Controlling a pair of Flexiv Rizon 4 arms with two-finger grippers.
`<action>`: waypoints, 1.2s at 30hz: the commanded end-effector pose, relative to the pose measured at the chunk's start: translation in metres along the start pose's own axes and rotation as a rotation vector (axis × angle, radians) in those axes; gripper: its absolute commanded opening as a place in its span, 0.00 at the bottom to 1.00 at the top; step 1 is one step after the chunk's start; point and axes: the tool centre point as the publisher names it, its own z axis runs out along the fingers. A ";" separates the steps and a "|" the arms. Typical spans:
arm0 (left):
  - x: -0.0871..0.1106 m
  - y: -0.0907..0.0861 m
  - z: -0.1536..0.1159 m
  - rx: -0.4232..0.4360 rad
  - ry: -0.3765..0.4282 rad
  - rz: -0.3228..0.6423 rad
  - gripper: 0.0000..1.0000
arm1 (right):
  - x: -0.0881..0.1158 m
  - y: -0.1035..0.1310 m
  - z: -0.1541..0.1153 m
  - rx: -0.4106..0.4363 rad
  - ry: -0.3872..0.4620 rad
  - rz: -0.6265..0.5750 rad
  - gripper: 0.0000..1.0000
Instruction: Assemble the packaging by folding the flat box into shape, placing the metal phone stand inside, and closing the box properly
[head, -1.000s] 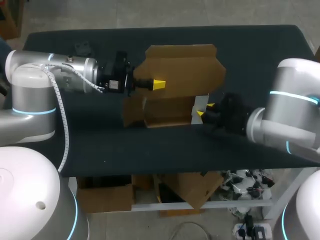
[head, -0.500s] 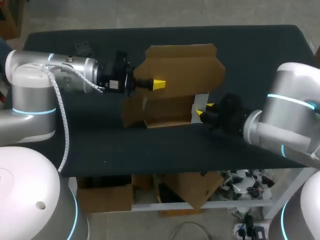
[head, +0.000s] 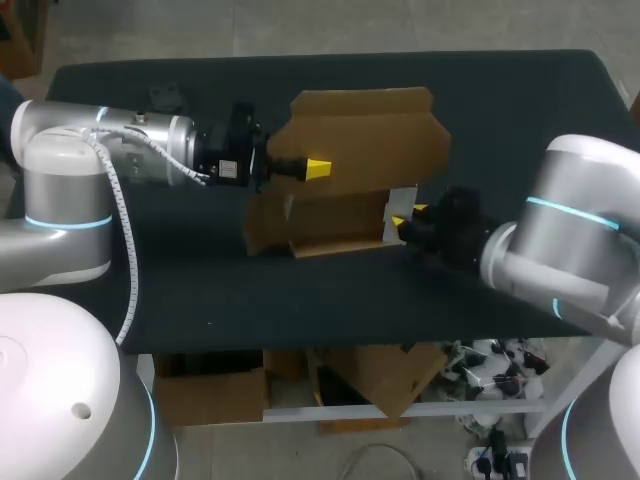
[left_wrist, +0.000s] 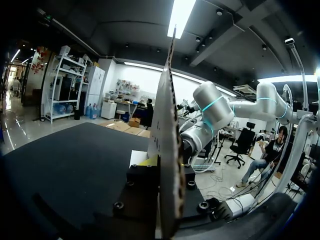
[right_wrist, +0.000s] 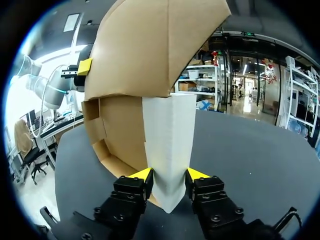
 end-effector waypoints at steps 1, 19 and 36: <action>-0.001 0.005 0.004 0.000 0.002 -0.001 0.00 | 0.004 -0.001 0.008 -0.008 -0.199 0.001 0.43; -0.001 0.005 0.004 0.000 0.002 -0.001 0.00 | -0.001 0.004 0.006 -0.045 -0.276 0.045 0.38; -0.001 0.005 0.004 0.000 0.002 -0.001 0.00 | 0.000 0.008 0.004 -0.015 -0.330 0.076 0.22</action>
